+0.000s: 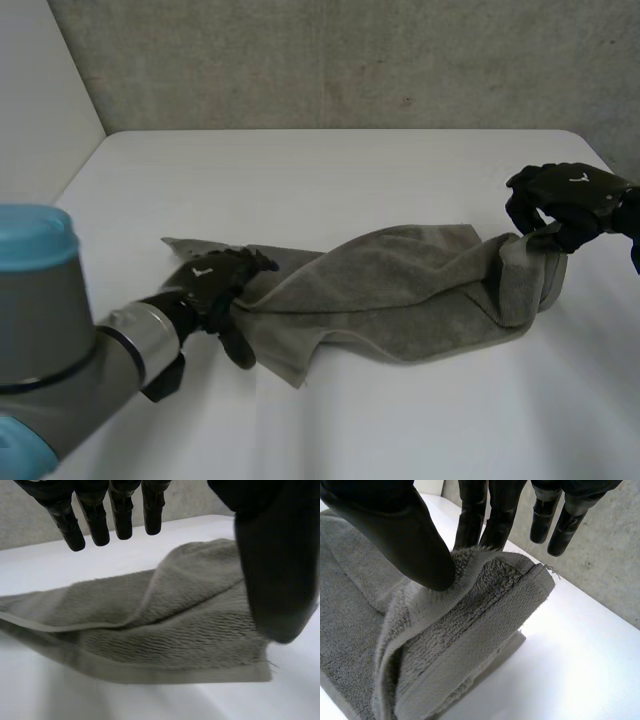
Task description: Fold the towel.
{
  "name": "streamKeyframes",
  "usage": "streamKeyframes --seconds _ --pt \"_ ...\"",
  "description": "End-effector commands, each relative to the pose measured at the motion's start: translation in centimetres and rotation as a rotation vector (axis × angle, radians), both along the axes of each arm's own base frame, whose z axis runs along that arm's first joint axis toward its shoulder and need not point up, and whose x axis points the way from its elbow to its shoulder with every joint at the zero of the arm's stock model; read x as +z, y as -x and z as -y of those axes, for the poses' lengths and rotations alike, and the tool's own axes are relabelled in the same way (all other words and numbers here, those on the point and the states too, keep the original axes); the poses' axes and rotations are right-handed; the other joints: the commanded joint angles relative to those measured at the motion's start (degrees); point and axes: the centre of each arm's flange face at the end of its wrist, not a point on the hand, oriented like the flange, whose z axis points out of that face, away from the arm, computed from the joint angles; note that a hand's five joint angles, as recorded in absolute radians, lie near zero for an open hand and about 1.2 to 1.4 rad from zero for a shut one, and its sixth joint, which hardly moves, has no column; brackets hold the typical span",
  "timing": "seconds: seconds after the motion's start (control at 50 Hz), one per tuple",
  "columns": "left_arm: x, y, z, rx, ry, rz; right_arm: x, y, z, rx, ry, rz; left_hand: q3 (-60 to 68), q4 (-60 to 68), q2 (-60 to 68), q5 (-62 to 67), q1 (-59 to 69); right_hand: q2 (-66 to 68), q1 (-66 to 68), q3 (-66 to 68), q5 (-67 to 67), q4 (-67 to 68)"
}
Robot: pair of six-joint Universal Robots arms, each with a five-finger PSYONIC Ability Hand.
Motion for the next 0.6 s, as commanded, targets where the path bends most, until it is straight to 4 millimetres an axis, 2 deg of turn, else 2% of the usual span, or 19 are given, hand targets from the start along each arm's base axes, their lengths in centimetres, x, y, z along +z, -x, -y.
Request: streamKeyframes --seconds 0.02,0.06,0.08,0.12,0.18,0.28,0.4,0.42,0.44,0.54,0.58,0.6 --pt "0.0 2.3 -1.4 0.011 0.008 -0.036 -1.0 0.2 0.3 -0.01 -0.011 0.008 -2.46 -2.88 -3.86 -3.1 -6.83 3.77 3.59 -0.37 5.79 -3.42" --pt "0.1 4.4 -3.0 -0.021 0.007 -0.064 -1.0 0.2 0.3 -0.011 -0.012 0.008 -2.46 -2.88 -3.82 -3.05 -6.79 3.77 3.59 -0.37 5.79 -3.42" --pt "0.1 4.4 -3.0 -0.021 0.007 -0.064 -1.1 0.3 0.3 -0.013 -0.013 0.008 -2.46 -2.88 -3.82 -3.05 -6.79 3.77 3.59 -0.37 5.79 -3.42" --pt "-0.2 6.2 -4.0 -0.027 0.005 -0.076 -1.1 0.3 0.3 -0.013 -0.013 0.008 -2.46 -2.88 -3.48 -2.72 -6.45 3.77 3.59 -0.37 5.79 -3.42" --pt "-0.7 6.9 -4.5 -0.021 0.005 -0.069 -1.1 0.2 0.3 -0.011 -0.013 0.007 -2.46 -2.88 -3.48 -2.72 -6.45 3.77 3.59 -0.37 5.79 -3.42" --pt "-3.0 8.5 -5.1 0.039 0.029 0.013 -1.2 0.1 0.2 -0.01 -0.017 0.008 -2.46 -2.88 -3.48 -2.72 -6.45 3.77 3.59 -0.37 5.79 -3.42" --pt "-4.9 8.7 -5.2 0.089 0.034 0.076 -1.3 0.1 0.1 -0.008 -0.022 0.008 -2.46 -2.88 -0.79 -0.03 -3.76 3.77 3.59 -0.37 5.79 -3.42" --pt "-5.2 8.6 -5.1 0.11 0.039 0.091 -1.3 0.1 0.1 -0.008 -0.022 0.008 -2.46 -2.88 2.88 3.64 -0.09 3.77 3.59 -0.37 5.79 -3.42" --pt "-5.2 8.4 -4.8 0.135 0.055 0.109 -1.3 0.1 0.1 -0.008 -0.022 0.008 -2.46 -2.88 8.74 9.5 5.77 3.77 3.59 -0.37 5.79 -3.42" --pt "-4.9 7.8 -4.4 0.163 0.113 0.176 -1.4 0.1 0.1 -0.01 -0.025 0.009 -2.46 -2.88 13.01 13.77 10.03 3.77 3.59 -0.37 5.79 -3.42" --pt "-4.3 7.4 -4.1 0.183 0.178 0.221 -1.5 0.3 0.1 -0.015 -0.03 0.006 -2.46 -2.88 36.59 37.35 33.62 3.77 3.59 -0.37 5.79 -3.42" --pt "-4.3 7.4 -4.1 0.183 0.178 0.221 -1.6 0.3 0.1 -0.015 -0.03 0.006 -2.46 -2.88 36.72 37.48 33.75 3.77 3.59 -0.37 5.79 -3.42"
